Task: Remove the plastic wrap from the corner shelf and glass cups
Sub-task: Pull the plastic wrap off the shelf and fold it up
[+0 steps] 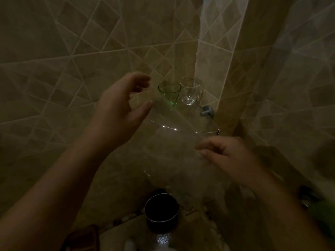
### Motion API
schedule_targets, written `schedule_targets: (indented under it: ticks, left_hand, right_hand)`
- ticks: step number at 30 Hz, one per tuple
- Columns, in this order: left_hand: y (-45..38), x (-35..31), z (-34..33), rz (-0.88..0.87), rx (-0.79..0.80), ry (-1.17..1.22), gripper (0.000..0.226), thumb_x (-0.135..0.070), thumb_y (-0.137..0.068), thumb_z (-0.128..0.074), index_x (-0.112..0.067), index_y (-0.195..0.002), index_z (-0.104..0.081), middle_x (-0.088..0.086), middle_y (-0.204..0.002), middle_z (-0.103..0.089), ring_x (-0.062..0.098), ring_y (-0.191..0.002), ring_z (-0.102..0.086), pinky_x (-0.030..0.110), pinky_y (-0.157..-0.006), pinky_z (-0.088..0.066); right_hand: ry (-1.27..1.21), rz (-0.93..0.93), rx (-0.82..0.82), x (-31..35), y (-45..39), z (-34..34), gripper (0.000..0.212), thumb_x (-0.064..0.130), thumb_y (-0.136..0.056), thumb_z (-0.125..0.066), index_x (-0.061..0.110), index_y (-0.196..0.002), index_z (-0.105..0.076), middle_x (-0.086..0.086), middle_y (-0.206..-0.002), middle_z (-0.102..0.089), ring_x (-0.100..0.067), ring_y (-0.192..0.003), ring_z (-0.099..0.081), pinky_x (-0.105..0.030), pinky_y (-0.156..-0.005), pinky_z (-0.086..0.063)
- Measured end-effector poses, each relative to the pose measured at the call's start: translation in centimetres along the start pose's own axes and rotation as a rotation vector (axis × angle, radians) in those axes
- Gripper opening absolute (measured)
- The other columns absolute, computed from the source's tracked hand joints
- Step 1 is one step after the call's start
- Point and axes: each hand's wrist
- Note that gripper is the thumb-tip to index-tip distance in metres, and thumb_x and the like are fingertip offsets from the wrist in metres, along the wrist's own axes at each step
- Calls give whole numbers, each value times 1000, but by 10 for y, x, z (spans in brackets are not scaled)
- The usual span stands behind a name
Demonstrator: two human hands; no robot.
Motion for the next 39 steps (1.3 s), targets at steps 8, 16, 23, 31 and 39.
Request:
schedule_targets:
  ticks: [8,16,23,31,39]
  left_hand:
    - [109,22,-88,785,-5,781,123,-71,-46,-78,-44,-145,-11,-2,-151,-32,14,-131,-41,41,-101,-41]
    - [127,33,-130,905,234,1096,79,-16,-68,-79,-38,-135,-44,4,-100,-75,25,-89,-72,36,-69,-56]
    - [124,26,-119,874,382,1120,42,-13,-82,-69,-26,-121,-60,10,-114,-70,26,-99,-68,36,-70,-53]
    - [125,20,-112,743,636,1132,69,-17,-78,-73,-43,-136,-47,0,-138,-57,31,-124,-54,54,-101,-44]
    - [111,13,-109,640,521,1007,32,-20,-82,-66,-23,-113,-69,3,-114,-72,16,-100,-69,20,-74,-55]
  right_hand:
    - [-657,-211,-163,-39,23,-8,25,6,-77,-64,25,-87,-76,2,-73,-76,-7,-64,-68,-17,-57,-51]
    - [-854,-390,-244,-67,41,-14,26,11,-70,-69,21,-94,-71,-6,-78,-75,-18,-65,-69,-30,-57,-56]
    - [-930,-463,-285,-77,47,-16,35,-13,-82,-50,14,-96,-67,-7,-77,-75,-15,-64,-68,-26,-52,-54]
    - [-966,-449,-241,-76,47,-15,30,-14,-84,-45,8,-95,-63,-6,-68,-73,-15,-56,-65,-25,-50,-54]
    - [-956,-418,-204,-72,46,-18,28,-13,-84,-44,7,-92,-62,-3,-65,-72,-11,-52,-63,-22,-47,-50]
Point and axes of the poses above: each hand's wrist, its own y-axis away from the middle knuckle, its own z-axis out of the back of the hand, x = y × z
